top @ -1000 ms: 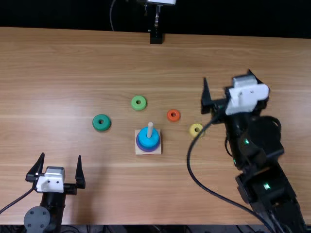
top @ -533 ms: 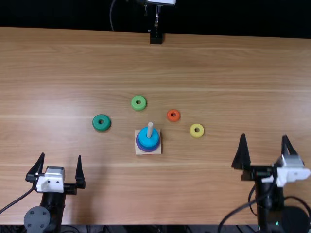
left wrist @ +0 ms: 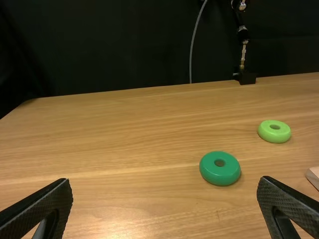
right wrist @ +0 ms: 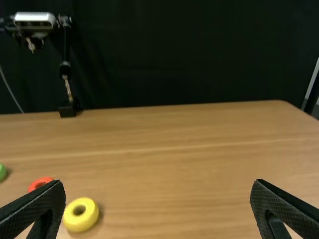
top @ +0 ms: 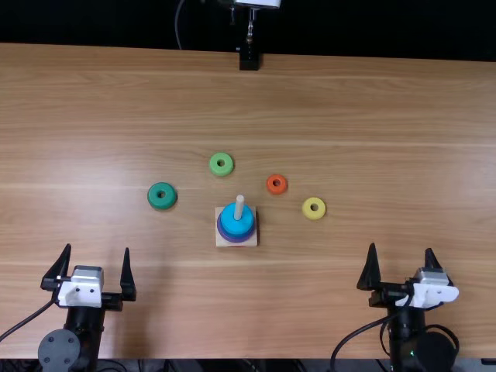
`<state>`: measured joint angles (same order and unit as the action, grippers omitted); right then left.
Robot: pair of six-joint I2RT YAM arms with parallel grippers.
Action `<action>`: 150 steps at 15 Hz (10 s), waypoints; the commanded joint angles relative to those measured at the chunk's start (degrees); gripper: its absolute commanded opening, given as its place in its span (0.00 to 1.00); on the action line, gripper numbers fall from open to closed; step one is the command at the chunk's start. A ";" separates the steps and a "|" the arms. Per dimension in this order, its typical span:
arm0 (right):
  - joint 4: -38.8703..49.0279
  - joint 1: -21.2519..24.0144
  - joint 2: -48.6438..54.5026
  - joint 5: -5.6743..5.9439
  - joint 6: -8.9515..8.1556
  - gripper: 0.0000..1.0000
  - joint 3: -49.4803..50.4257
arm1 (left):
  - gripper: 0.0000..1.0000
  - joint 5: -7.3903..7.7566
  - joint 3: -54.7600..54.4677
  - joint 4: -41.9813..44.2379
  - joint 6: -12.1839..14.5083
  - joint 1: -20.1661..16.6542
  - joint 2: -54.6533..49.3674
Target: Build the Hanoi tower: stack the rings onto the peg from bottom to top in this color order: purple, dark blue, light blue, dark green, light green, yellow, orange.
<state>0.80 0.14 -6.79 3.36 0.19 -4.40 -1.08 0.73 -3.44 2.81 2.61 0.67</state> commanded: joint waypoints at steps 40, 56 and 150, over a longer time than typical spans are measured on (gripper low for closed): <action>-5.92 0.56 6.79 -0.61 -0.29 1.00 3.35 | 1.00 0.55 25.72 -0.25 1.09 -0.68 24.38; -5.92 0.56 6.79 -0.61 -0.29 1.00 3.35 | 1.00 12.89 59.74 -9.53 0.57 2.84 83.09; -5.92 0.56 6.79 -0.61 -0.29 1.00 3.35 | 1.00 1.82 114.40 -74.60 -9.24 33.77 111.83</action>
<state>-4.91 0.16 -0.71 2.76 0.10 -1.78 0.47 115.77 -77.87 -6.20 36.05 111.70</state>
